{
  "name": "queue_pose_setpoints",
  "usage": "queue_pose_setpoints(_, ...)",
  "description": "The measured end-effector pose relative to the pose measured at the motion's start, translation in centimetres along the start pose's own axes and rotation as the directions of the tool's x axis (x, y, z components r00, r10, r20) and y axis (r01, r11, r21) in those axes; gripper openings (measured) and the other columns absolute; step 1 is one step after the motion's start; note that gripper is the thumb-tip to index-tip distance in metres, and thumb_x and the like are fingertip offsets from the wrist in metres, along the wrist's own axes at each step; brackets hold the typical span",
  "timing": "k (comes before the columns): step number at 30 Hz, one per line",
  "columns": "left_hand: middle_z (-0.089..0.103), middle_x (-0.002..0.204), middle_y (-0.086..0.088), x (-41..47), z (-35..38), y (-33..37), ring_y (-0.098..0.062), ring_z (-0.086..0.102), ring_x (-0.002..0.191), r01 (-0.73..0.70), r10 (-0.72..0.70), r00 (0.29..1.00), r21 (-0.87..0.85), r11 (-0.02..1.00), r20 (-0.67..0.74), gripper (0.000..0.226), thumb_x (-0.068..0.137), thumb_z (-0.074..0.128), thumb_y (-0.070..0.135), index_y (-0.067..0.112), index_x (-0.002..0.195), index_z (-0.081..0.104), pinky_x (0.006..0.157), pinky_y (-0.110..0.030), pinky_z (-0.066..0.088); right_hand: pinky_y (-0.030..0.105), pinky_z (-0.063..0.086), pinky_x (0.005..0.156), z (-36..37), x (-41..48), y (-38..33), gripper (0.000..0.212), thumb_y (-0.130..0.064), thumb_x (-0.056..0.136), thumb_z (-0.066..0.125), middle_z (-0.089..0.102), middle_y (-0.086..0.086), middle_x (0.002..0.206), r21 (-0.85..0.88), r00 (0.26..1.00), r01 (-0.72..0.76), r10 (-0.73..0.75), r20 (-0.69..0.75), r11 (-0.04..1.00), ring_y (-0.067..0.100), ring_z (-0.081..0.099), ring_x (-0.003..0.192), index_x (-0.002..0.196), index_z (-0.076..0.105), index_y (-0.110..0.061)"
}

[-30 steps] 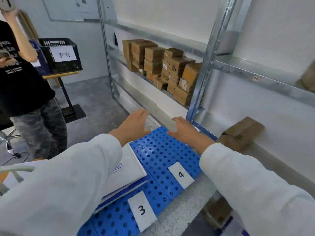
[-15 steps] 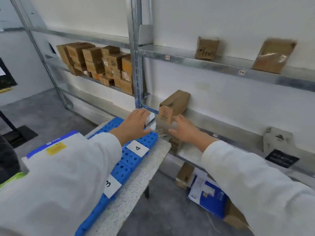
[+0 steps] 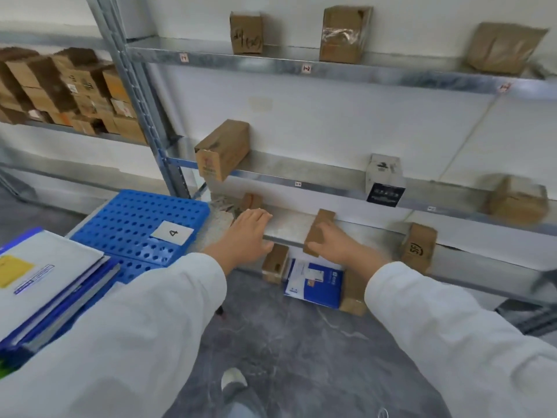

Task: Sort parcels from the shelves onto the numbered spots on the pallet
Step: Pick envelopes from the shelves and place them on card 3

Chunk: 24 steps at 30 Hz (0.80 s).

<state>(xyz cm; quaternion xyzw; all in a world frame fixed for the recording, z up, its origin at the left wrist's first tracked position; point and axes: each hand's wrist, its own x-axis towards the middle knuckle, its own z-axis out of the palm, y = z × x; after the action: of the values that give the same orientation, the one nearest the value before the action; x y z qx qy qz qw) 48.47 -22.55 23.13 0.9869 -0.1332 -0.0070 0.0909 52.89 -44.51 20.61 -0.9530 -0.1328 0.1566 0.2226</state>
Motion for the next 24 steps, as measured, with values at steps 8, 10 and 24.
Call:
queue_pose_setpoints(8,0.028,0.152,-0.006,4.0,5.7,0.4,-0.022,0.022,0.142,-0.069,0.070,0.991,-0.015,0.998,0.110,0.063,0.094,0.050,0.039,0.012,0.146,0.028,0.119,-0.034,0.015,0.038,0.047,0.096,2.4,1.9,5.9,0.046,-0.033,0.094,0.053,0.046,0.008,0.133,0.009,0.990,-0.110,0.109,0.094,0.994,0.024,0.049,0.118,0.135,0.043,-0.013)
queue_pose_setpoints(10,0.029,0.151,-0.005,5.3,6.6,-0.2,-0.022,0.023,0.141,-0.082,0.084,0.988,-0.019,0.996,0.131,0.062,0.094,0.050,0.039,0.013,0.146,0.029,0.118,-0.033,0.017,0.036,0.047,0.095,3.1,3.3,7.0,0.047,-0.033,0.095,0.051,0.044,0.007,0.135,0.021,0.984,-0.150,0.148,0.096,0.988,0.024,0.049,0.120,0.137,0.041,-0.014)
queue_pose_setpoints(24,0.037,0.143,-0.004,17.1,21.8,-6.6,-0.021,0.031,0.135,-0.187,0.200,0.900,-0.071,0.980,0.387,0.053,0.093,0.050,0.036,0.012,0.139,0.036,0.118,-0.030,0.014,0.036,0.046,0.088,12.0,15.6,15.2,0.037,-0.032,0.091,0.054,0.046,0.002,0.114,0.142,0.915,-0.383,0.353,0.198,0.913,0.023,0.053,0.104,0.123,0.047,-0.014)
